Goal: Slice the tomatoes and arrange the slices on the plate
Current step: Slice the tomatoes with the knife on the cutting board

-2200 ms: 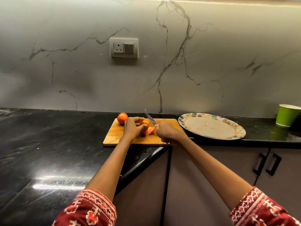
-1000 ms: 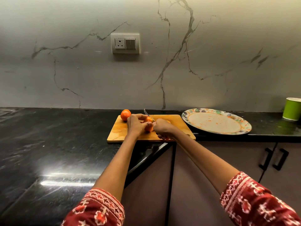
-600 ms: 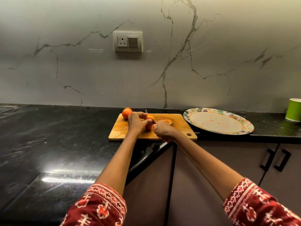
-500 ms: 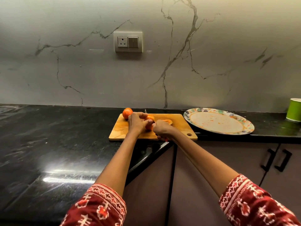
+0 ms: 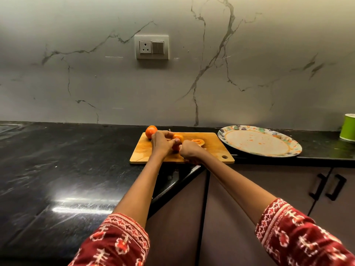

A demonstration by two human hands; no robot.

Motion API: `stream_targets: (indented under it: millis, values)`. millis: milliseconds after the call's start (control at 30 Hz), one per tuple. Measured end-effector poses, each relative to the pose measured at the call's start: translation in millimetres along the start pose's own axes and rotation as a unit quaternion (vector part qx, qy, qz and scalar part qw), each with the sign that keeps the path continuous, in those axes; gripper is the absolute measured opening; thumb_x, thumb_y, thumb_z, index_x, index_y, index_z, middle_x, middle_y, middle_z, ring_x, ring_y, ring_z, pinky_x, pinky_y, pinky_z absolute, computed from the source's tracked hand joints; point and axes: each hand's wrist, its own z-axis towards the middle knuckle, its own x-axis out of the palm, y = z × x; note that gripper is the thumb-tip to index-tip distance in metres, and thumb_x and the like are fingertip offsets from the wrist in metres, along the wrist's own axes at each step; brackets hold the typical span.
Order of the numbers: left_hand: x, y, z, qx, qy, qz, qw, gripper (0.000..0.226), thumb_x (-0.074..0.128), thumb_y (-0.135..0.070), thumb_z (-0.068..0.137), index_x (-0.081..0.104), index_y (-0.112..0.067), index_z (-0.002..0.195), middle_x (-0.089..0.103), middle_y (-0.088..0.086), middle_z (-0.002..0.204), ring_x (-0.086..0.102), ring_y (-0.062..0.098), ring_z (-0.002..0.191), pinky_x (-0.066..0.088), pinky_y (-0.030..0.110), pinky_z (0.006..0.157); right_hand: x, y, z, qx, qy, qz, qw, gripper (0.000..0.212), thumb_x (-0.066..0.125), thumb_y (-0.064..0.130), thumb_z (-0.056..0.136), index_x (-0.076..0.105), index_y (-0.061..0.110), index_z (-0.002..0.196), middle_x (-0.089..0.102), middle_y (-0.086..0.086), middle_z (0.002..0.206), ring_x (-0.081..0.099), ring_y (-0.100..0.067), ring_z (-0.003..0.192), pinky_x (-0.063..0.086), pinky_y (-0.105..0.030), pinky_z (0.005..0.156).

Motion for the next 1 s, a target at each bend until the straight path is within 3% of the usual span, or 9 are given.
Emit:
stream_targets:
  millis: [100, 233, 500, 567, 633, 733, 833, 1000]
  values:
    - [-0.7, -0.9, 2.5, -0.003, 0.009, 0.013, 1.0, 0.032, 0.075, -0.015, 0.075, 0.067, -0.002, 0.103, 0.067, 0.014, 0.107, 0.064, 0.021, 0.096, 0.054, 0.035, 0.087, -0.9, -0.7, 0.3, -0.001, 0.009, -0.008, 1.0, 0.021, 0.04, 0.013, 0.098, 0.056, 0.001, 0.092, 0.048, -0.004, 0.068, 0.047, -0.011, 0.059, 0.038, -0.018, 0.051]
    - [-1.5, -1.8, 2.8, -0.002, 0.01, 0.02, 1.0, 0.032, 0.074, -0.015, 0.076, 0.066, -0.002, 0.104, 0.067, 0.014, 0.105, 0.063, 0.02, 0.095, 0.053, 0.031, 0.084, 1.4, -6.8, -3.4, 0.01, 0.012, -0.024, 1.0, 0.026, 0.039, 0.013, 0.099, 0.046, 0.009, 0.074, 0.05, -0.006, 0.068, 0.05, -0.012, 0.056, 0.038, -0.018, 0.045]
    - [-9.8, -3.2, 5.0, 0.005, 0.04, 0.05, 0.998, 0.029, 0.076, -0.017, 0.074, 0.068, -0.004, 0.099, 0.068, 0.012, 0.101, 0.064, 0.018, 0.094, 0.054, 0.035, 0.087, 1.4, 2.9, 0.2, 0.01, 0.029, -0.03, 0.999, 0.02, 0.044, 0.008, 0.095, 0.051, 0.006, 0.077, 0.05, -0.007, 0.07, 0.052, -0.015, 0.061, 0.042, -0.02, 0.054]
    - [-10.0, -6.4, 6.3, 0.016, 0.043, 0.072, 0.996, 0.032, 0.077, -0.02, 0.073, 0.068, -0.004, 0.1, 0.069, 0.012, 0.1, 0.064, 0.018, 0.094, 0.051, 0.027, 0.084, 1.1, 2.1, -0.6, 0.006, 0.029, -0.031, 0.999, 0.016, 0.044, 0.007, 0.095, 0.058, 0.0, 0.098, 0.053, -0.009, 0.077, 0.055, -0.02, 0.071, 0.043, -0.02, 0.055]
    - [-5.7, -9.4, 3.2, 0.022, 0.038, 0.086, 0.995, 0.039, 0.076, -0.02, 0.074, 0.065, -0.004, 0.108, 0.067, 0.013, 0.106, 0.062, 0.019, 0.099, 0.05, 0.026, 0.084, -0.3, 3.0, -2.0, 0.0, 0.034, -0.037, 0.999, 0.03, 0.043, 0.005, 0.095, 0.05, -0.002, 0.123, 0.056, -0.014, 0.091, 0.054, -0.02, 0.075, 0.042, -0.021, 0.054]
    - [2.7, -9.1, -0.6, 0.014, 0.029, 0.09, 0.995, 0.049, 0.073, -0.017, 0.077, 0.058, -0.008, 0.122, 0.06, 0.014, 0.121, 0.056, 0.024, 0.113, 0.048, 0.038, 0.096, -0.3, 2.6, -2.2, -0.013, 0.034, -0.057, 0.998, 0.031, 0.043, 0.008, 0.096, 0.049, -0.001, 0.125, 0.06, -0.02, 0.107, 0.057, -0.024, 0.083, 0.04, -0.02, 0.054]
    - [2.9, -6.7, 2.3, 0.014, 0.029, 0.096, 0.995, 0.043, 0.072, -0.015, 0.078, 0.06, -0.005, 0.118, 0.06, 0.014, 0.12, 0.056, 0.024, 0.112, 0.046, 0.035, 0.095, 4.2, -3.2, 1.8, -0.013, 0.026, -0.064, 0.998, 0.024, 0.044, 0.009, 0.096, 0.053, -0.001, 0.116, 0.057, -0.014, 0.091, 0.058, -0.02, 0.075, 0.04, -0.018, 0.051]
    - [-1.1, -3.7, 5.5, 0.015, 0.033, 0.092, 0.995, 0.034, 0.071, -0.015, 0.078, 0.065, -0.003, 0.109, 0.065, 0.014, 0.111, 0.059, 0.023, 0.107, 0.046, 0.03, 0.09, 1.6, -9.6, -1.9, 0.015, 0.045, -0.095, 0.994, 0.024, 0.041, 0.011, 0.098, 0.048, 0.002, 0.118, 0.049, -0.006, 0.07, 0.049, -0.012, 0.057, 0.039, -0.019, 0.046]
